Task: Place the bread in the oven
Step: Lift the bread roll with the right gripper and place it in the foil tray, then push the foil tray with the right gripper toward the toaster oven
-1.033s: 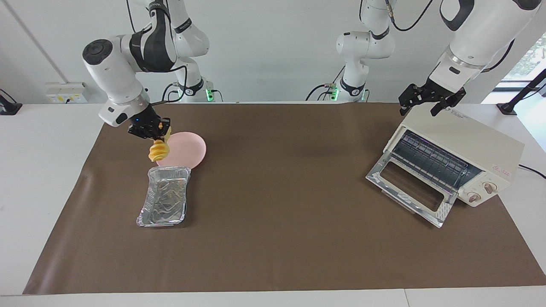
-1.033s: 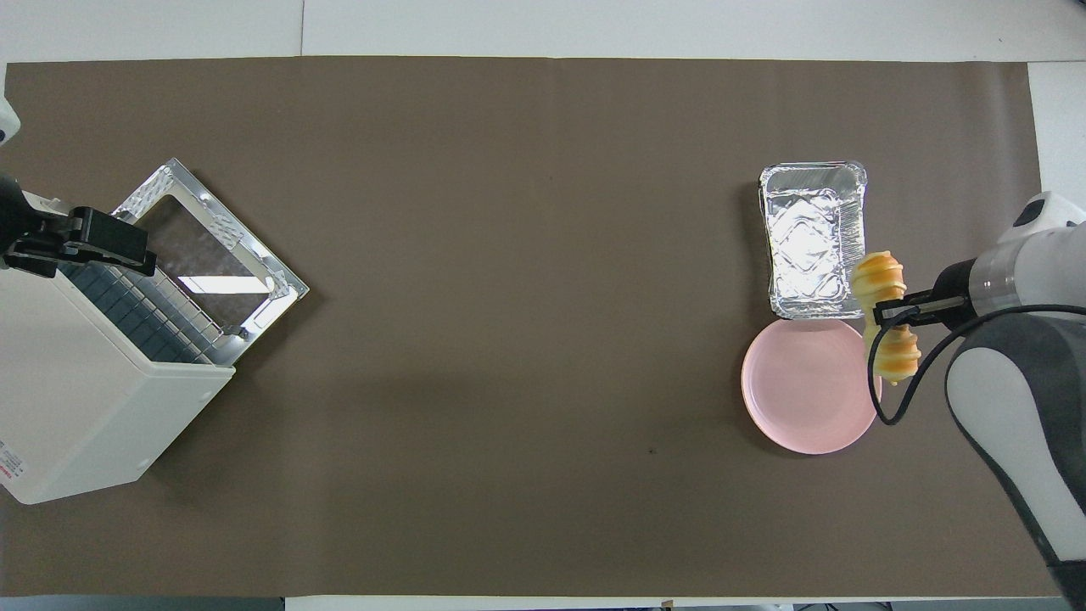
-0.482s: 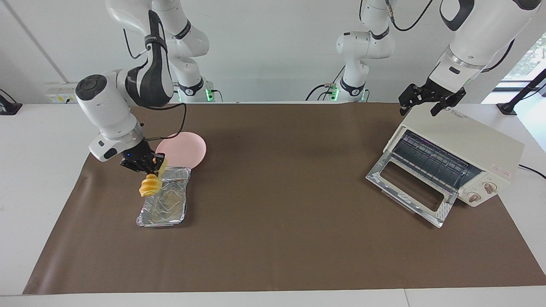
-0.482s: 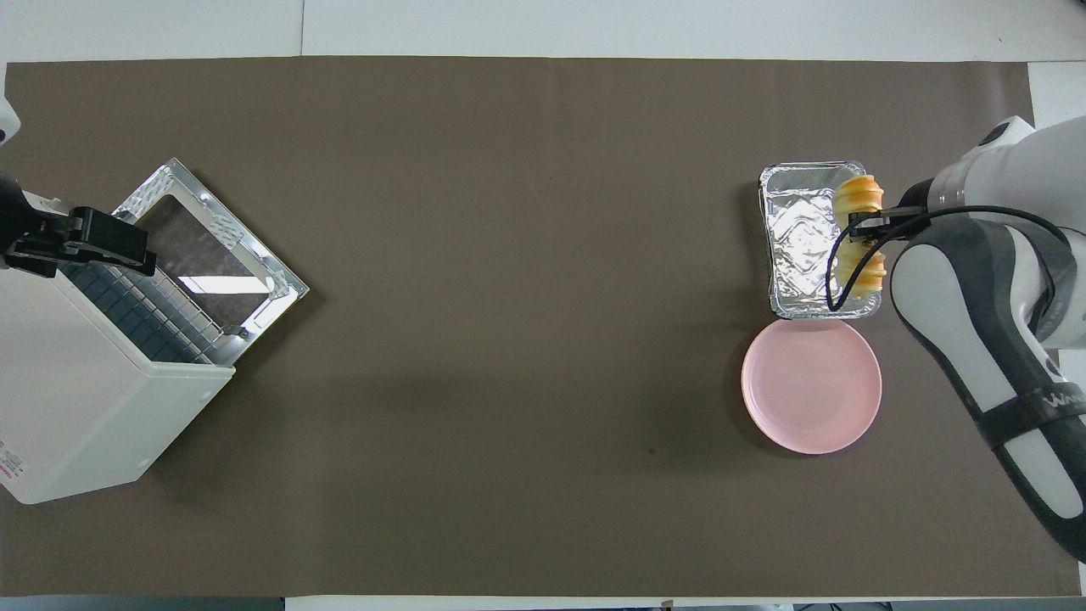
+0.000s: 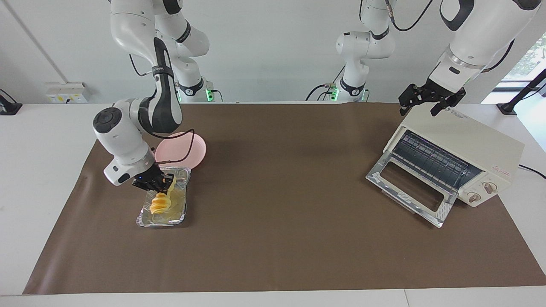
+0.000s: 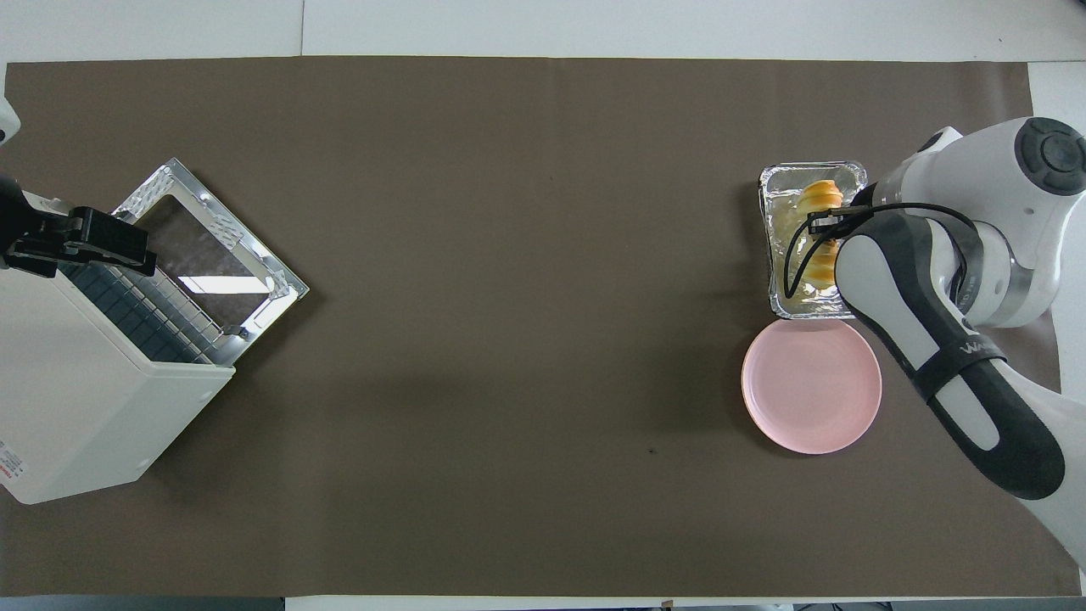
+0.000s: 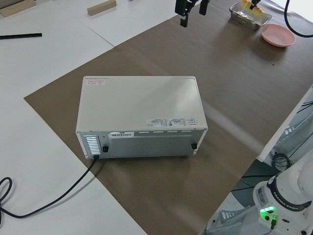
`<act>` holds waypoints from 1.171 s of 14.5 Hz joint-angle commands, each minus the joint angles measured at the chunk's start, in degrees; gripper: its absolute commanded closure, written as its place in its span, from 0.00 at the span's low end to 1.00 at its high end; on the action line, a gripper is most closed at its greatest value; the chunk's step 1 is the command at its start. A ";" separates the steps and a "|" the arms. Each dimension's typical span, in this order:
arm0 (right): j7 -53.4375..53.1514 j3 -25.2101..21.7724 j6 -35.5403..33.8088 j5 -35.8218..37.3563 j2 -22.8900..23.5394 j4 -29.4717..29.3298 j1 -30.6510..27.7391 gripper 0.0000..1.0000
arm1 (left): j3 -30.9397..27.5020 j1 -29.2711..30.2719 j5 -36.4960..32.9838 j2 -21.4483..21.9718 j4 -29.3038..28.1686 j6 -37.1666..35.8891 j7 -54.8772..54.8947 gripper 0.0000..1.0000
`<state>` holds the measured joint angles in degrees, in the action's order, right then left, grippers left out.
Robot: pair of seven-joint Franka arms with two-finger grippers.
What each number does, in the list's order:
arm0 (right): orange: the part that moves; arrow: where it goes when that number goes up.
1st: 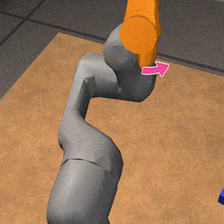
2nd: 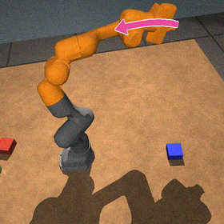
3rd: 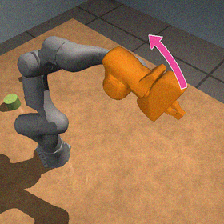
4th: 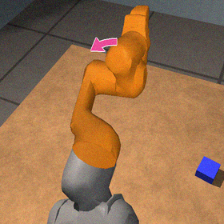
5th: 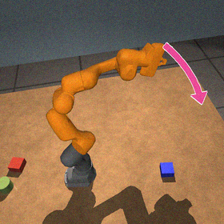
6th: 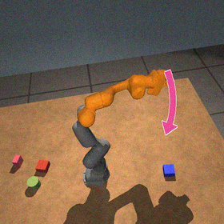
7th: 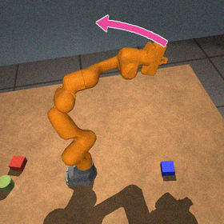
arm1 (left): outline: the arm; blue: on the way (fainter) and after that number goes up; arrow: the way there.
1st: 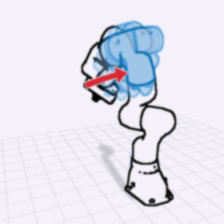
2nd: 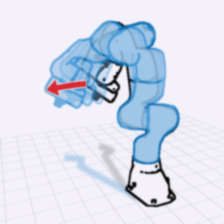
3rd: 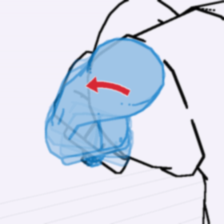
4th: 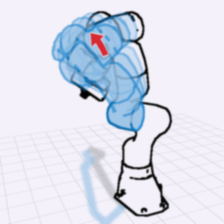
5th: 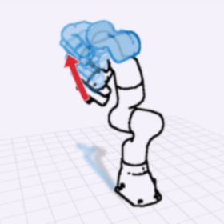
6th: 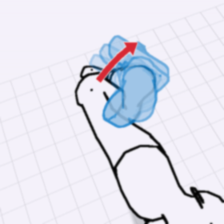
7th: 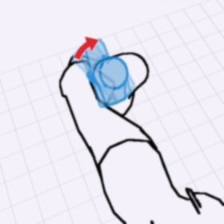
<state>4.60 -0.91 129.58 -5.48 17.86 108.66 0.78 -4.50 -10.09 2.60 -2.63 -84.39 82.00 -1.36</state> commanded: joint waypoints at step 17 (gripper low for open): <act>11.49 0.12 0.14 -0.05 0.16 0.92 -5.35 0.00 | 0.01 -0.20 -0.66 1.40 -1.48 0.79 -0.75 0.00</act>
<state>15.19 -1.41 128.67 -5.34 18.61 107.07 -4.25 -4.50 -10.09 2.60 -2.63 -84.39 82.00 -1.36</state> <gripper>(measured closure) 0.000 0.000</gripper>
